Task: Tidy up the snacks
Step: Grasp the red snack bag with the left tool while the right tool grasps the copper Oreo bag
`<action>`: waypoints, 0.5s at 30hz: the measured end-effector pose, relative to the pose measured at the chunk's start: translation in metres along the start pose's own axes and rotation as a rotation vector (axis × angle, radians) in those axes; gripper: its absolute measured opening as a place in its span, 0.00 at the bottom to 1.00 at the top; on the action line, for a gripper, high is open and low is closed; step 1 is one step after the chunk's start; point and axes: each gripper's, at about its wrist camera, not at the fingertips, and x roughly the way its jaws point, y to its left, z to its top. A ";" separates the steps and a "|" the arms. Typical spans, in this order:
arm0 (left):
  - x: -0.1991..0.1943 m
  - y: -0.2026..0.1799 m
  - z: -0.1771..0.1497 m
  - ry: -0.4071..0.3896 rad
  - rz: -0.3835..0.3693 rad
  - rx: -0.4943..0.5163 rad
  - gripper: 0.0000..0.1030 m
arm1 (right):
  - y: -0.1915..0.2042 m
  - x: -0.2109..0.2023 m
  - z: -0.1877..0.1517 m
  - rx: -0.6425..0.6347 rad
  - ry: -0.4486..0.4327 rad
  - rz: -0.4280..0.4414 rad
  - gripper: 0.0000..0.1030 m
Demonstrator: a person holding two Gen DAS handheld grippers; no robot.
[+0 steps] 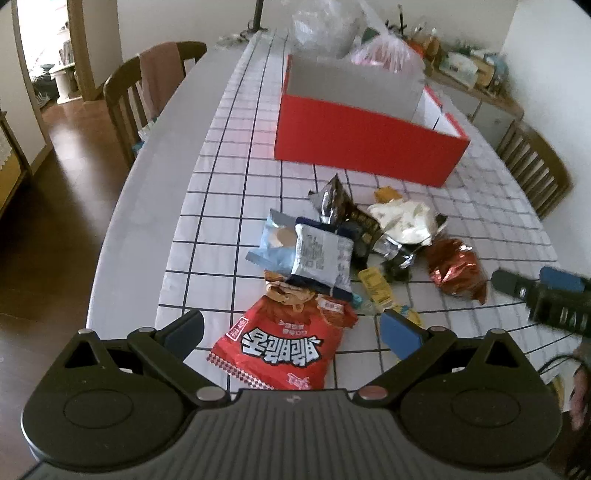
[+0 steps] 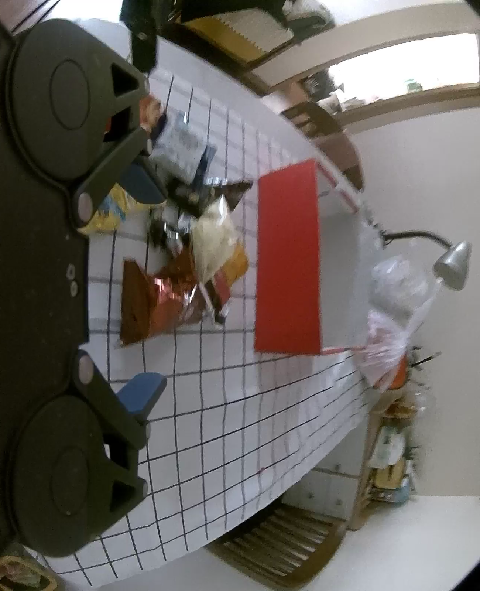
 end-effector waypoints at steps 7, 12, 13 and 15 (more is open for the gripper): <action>0.036 0.000 0.003 0.070 -0.029 0.069 0.98 | -0.020 0.053 0.017 0.033 0.103 0.008 0.91; 0.057 -0.003 0.002 0.132 -0.070 0.119 0.98 | -0.025 0.086 0.023 0.037 0.181 -0.003 0.86; 0.061 -0.003 0.002 0.144 -0.077 0.126 0.98 | -0.027 0.091 0.025 0.044 0.199 0.011 0.86; 0.069 -0.003 0.002 0.169 -0.085 0.141 0.98 | -0.028 0.097 0.025 0.044 0.226 0.045 0.84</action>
